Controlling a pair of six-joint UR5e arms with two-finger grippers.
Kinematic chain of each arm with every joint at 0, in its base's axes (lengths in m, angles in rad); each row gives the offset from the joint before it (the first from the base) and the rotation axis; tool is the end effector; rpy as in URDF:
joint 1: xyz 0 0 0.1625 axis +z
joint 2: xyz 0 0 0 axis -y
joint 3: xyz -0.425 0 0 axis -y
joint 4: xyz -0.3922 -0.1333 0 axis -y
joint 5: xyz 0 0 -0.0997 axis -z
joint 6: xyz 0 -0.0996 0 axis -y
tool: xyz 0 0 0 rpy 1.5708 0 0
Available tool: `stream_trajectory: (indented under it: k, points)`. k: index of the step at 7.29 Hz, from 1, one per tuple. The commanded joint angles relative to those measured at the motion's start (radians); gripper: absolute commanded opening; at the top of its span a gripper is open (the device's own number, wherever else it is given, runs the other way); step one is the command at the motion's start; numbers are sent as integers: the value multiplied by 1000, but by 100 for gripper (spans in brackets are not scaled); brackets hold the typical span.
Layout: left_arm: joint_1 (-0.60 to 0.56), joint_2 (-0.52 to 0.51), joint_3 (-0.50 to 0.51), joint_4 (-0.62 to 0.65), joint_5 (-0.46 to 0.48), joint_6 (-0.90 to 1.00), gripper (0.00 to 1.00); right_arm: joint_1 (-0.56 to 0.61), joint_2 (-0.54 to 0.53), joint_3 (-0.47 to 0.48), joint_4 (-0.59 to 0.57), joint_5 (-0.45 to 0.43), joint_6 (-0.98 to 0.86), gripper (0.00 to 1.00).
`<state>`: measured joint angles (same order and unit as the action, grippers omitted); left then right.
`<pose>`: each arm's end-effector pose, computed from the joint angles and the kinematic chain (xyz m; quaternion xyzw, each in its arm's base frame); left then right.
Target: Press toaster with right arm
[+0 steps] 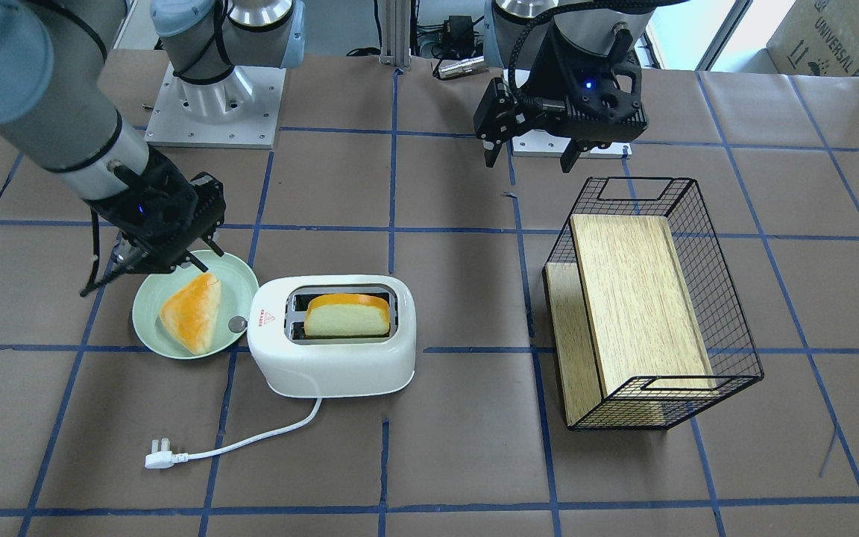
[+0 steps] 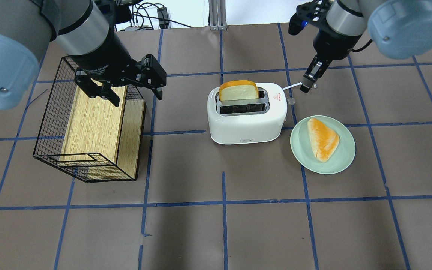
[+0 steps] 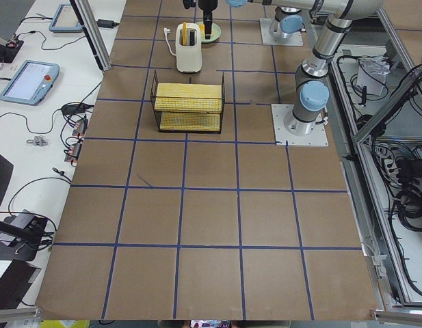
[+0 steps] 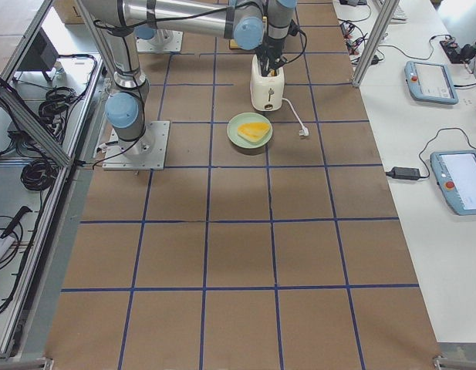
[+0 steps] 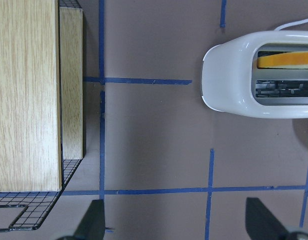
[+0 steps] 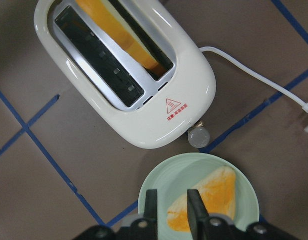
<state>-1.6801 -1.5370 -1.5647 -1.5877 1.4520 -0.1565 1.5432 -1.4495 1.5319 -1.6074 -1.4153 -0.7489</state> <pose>-0.1965 -0.4608 0.5063 0.0229 -0.9979 0.0035 0.0604 0.1338 -0.5413 0.4492 -0.3501 0.9332 -0.0083 0.0805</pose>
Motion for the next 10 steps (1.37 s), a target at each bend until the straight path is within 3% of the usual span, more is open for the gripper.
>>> stream_trajectory:
  k: [1, 4, 6, 10]
  points:
    - [0, 0, 0, 0, 1, 0, 100, 2, -96, -4, 38, -14, 496, 100]
    - [0, 0, 0, 0, 1, 0, 100, 14, -136, 78, 37, -103, 576, 100]
    - [0, 0, 0, 0, 1, 0, 100, 8, -176, 155, -6, -106, 579, 100]
    - [0, 0, 0, 0, 1, 0, 100, 6, -172, 159, -22, -140, 585, 100]
